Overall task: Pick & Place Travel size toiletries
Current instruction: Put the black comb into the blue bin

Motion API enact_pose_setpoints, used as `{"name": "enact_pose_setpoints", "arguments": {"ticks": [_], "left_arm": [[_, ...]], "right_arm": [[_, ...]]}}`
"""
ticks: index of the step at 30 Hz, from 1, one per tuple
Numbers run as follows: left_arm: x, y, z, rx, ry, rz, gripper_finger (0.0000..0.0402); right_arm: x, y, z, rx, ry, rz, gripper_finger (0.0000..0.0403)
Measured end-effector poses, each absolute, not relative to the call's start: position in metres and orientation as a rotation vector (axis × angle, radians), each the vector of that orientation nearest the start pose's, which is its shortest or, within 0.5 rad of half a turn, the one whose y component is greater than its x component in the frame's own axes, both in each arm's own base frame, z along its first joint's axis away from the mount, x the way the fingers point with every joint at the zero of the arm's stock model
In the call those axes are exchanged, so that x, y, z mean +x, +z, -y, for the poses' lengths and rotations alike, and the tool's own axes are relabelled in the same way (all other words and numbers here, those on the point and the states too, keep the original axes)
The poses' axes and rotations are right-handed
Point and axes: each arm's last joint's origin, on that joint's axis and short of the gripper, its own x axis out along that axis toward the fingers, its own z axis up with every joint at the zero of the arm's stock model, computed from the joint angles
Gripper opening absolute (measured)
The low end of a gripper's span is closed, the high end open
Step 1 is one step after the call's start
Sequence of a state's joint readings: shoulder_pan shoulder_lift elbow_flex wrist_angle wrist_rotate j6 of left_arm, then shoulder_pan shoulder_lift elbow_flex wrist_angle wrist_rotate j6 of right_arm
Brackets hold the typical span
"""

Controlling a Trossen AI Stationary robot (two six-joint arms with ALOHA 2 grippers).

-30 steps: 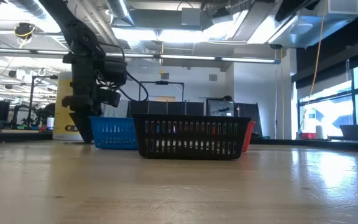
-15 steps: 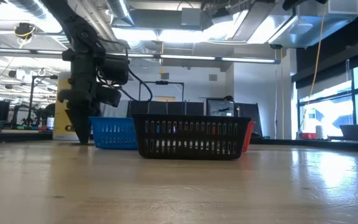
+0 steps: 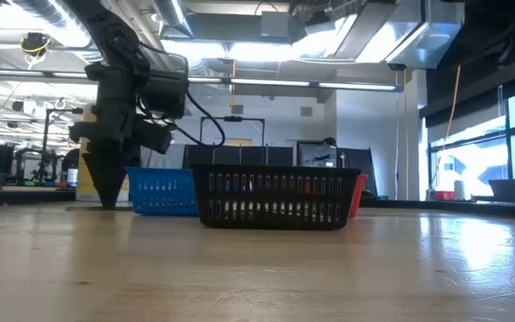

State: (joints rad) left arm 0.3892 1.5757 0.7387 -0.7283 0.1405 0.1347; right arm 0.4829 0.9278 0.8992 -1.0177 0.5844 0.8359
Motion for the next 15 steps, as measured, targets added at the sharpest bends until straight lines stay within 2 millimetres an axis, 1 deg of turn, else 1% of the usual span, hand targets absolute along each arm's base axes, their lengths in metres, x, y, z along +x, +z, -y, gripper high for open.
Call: {"name": "enact_pose_setpoints", "arguments": {"ticks": [2,5,9,11,15], "left_arm": [[0.215,0.129,-0.077,-0.301,0.081,-1.539,0.0072],[0.216,0.129,-0.069,-0.305,0.083,-1.564,0.0072],[0.208,0.131,-0.059,-0.303,0.075,-1.656,0.0072],[0.203,0.133,-0.060,-0.284,0.113,-1.674,0.0071],[0.198,0.142,-0.070,-0.280,0.209,-1.618,0.0061]], "right_arm": [[0.136,0.282,-0.054,0.297,-0.419,-0.723,0.0004],[0.127,0.276,-0.049,0.324,-0.373,-0.649,0.0004],[0.119,0.276,-0.043,0.246,-0.374,-0.602,0.0022],[0.117,0.278,-0.041,0.204,-0.393,-0.576,0.0033],[0.117,0.278,-0.041,0.191,-0.408,-0.565,0.0051]]}}
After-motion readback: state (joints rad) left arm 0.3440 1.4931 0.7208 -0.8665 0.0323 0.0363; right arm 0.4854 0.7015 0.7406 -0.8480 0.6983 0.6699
